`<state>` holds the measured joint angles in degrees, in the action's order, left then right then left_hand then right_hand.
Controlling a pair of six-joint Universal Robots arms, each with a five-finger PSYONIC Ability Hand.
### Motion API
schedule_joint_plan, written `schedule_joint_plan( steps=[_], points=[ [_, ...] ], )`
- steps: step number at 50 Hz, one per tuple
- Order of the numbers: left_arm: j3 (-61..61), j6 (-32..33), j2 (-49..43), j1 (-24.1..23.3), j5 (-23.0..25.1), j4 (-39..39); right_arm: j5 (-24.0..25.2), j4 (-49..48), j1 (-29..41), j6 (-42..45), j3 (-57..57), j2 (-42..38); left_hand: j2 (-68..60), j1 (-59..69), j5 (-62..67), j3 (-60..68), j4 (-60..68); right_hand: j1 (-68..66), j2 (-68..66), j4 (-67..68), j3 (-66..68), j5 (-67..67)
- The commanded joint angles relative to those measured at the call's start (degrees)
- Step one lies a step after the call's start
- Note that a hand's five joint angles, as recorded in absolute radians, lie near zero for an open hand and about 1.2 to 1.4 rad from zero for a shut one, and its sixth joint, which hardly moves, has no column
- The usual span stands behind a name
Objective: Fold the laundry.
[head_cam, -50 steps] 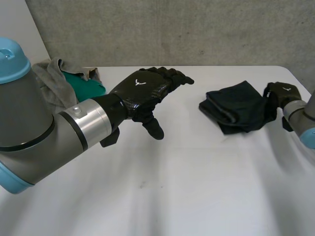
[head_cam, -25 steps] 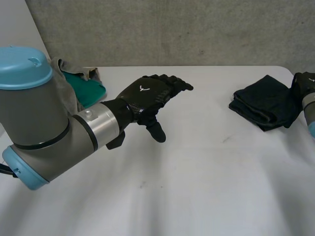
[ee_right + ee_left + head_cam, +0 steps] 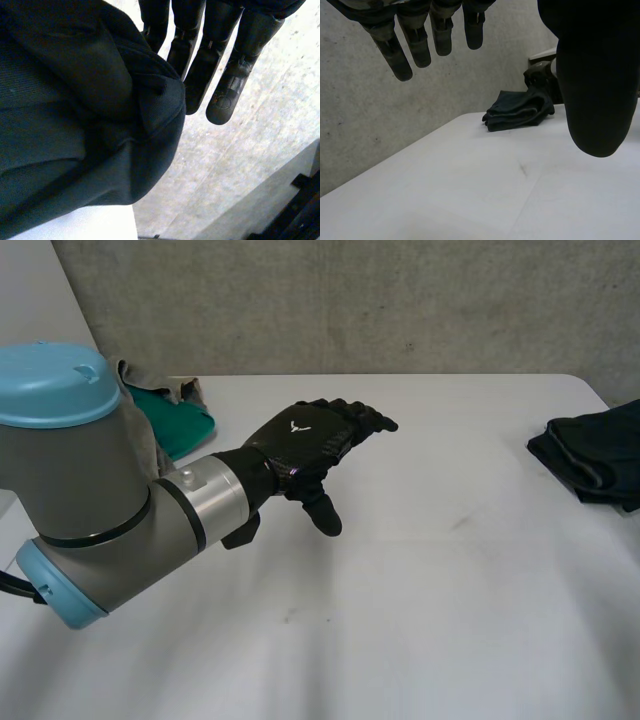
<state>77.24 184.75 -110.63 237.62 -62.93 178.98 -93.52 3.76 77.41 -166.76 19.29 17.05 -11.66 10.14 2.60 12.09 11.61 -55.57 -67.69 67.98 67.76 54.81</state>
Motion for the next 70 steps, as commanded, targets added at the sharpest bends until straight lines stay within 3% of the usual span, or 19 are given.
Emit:
schedule_joint_plan(
  steps=[1, 4, 6, 7, 15, 20, 23, 26, 30, 32, 33, 37, 46, 54, 60, 64, 67, 69, 70],
  points=[
    [-0.07, 0.00, -0.02, -0.05, -0.09, -0.04, 0.61, 1.42, 0.20, -2.16, 6.63, 4.56, 0.94, 0.57, -1.88, -1.37, -0.89, -24.43, -12.31, 12.02, 12.24, 15.19],
    [0.01, -0.09, -0.02, -0.05, -0.09, -0.04, 1.66, 2.64, -0.15, -3.75, 9.88, 7.54, 0.94, 0.57, -1.88, -1.37, -0.89, -19.49, -7.37, 7.08, 7.30, 10.25],
    [0.01, 0.00, -0.02, -0.05, -0.09, -0.04, 2.72, 3.35, -0.32, -3.75, 11.29, 8.78, 0.94, 0.57, -1.88, -1.37, -0.89, 38.61, 50.72, -51.02, -50.79, -47.85],
    [0.01, 0.00, -0.02, -0.05, -0.09, -0.04, 3.33, 3.70, -0.50, -3.75, 12.08, 9.49, 0.94, 0.57, -1.88, -1.37, -0.89, 45.57, 57.69, -57.98, -57.76, -54.81],
    [0.01, -0.09, 0.77, -0.14, -0.09, -0.12, 5.45, 3.09, -4.63, 4.58, 17.89, 17.75, 0.94, 0.57, -1.88, -1.37, -0.89, 45.57, 57.69, -57.98, -57.76, -54.81],
    [-0.07, -0.09, 1.82, 0.03, -0.17, 0.05, 4.14, -3.64, -4.81, 31.15, 18.67, 23.53, 1.10, 0.41, -2.04, -1.54, -1.06, 45.57, 57.69, -57.98, -57.76, -54.81],
    [-0.16, 0.00, 3.23, 0.47, -1.31, 0.49, 2.91, -13.56, -0.70, 39.56, 22.70, 28.11, 1.10, 0.41, -2.04, -1.54, -1.06, 45.57, 57.69, -57.98, -57.76, -54.81],
    [-0.25, 0.26, 4.11, 1.00, -4.30, 2.33, 3.78, -21.93, 5.54, 38.62, 29.03, 32.24, 1.44, 0.07, -2.38, -1.87, -1.40, 45.57, 57.69, -57.98, -57.76, -54.81],
    [-0.51, 0.79, 4.63, 4.07, -10.62, 6.90, 11.22, -35.37, 16.34, 31.43, 44.12, 42.94, 1.66, -0.14, -2.60, -2.09, -1.61, 45.57, 57.69, -57.98, -57.76, -54.81],
    [-0.60, 1.57, 4.55, 7.83, -14.04, 10.66, 15.36, -37.33, 19.17, 28.52, 49.15, 45.60, 1.66, -0.14, -2.60, -2.09, -1.61, 45.57, 57.69, -57.98, -57.76, -54.81],
    [-0.69, 1.93, 4.46, 9.25, -14.50, 11.82, 19.47, -37.77, 21.62, 25.63, 53.35, 47.62, 1.66, -0.14, -2.60, -2.09, -1.61, 45.57, 57.69, -57.98, -57.76, -54.81],
    [-1.57, 5.35, 2.97, 16.80, -14.77, 15.60, 25.75, -36.46, 27.70, 18.94, 61.91, 50.36, 1.66, -0.14, -2.60, -2.09, -1.61, 45.57, 57.69, -57.98, -57.76, -54.81],
    [-7.18, 21.41, -12.21, 30.78, -12.13, 16.05, 25.93, -25.92, 36.41, 16.82, 70.18, 49.83, 1.66, -0.14, -2.60, -2.09, -1.61, 45.57, 57.69, -57.98, -57.76, -54.81],
    [-10.97, 32.33, -24.44, 34.84, -9.23, 15.69, 25.84, -20.64, 35.89, 17.34, 74.14, 48.43, 1.66, -0.14, -2.60, -2.09, -1.61, 45.57, 57.69, -57.98, -57.76, -54.81],
    [-13.78, 35.77, -30.34, 34.84, -8.88, 16.92, 25.93, -20.46, 35.01, 17.43, 76.16, 48.52, -0.07, 1.58, -0.87, -0.37, 0.11, 45.57, 57.69, -57.98, -57.76, -54.81],
    [-15.10, 35.77, -32.36, 34.58, -8.52, 19.12, 25.75, -20.20, 35.01, 17.43, 76.95, 48.52, -7.95, 9.46, 7.01, 7.51, 7.99, 45.57, 57.69, -57.98, -57.76, -54.81],
    [-15.19, 35.68, -33.07, 33.87, -7.73, 22.10, 25.84, -20.20, 35.01, 17.43, 77.83, 48.52, -34.96, 36.47, 34.02, 34.53, 35.00, 45.57, 57.69, -57.98, -57.76, -54.81],
    [-14.93, 35.77, -32.98, 32.91, -8.34, 24.38, 25.84, -20.20, 35.01, 17.43, 78.09, 48.52, -68.14, 69.65, 67.19, 67.70, 68.18, 45.57, 57.69, -57.98, -57.76, -54.81],
    [-14.67, 35.68, -32.72, 32.38, -8.61, 25.09, 25.84, -20.20, 35.01, 17.43, 78.18, 48.52, -68.34, 69.85, 67.40, 67.91, 68.38, 45.57, 57.69, -57.98, -57.76, -54.81]
  ],
)
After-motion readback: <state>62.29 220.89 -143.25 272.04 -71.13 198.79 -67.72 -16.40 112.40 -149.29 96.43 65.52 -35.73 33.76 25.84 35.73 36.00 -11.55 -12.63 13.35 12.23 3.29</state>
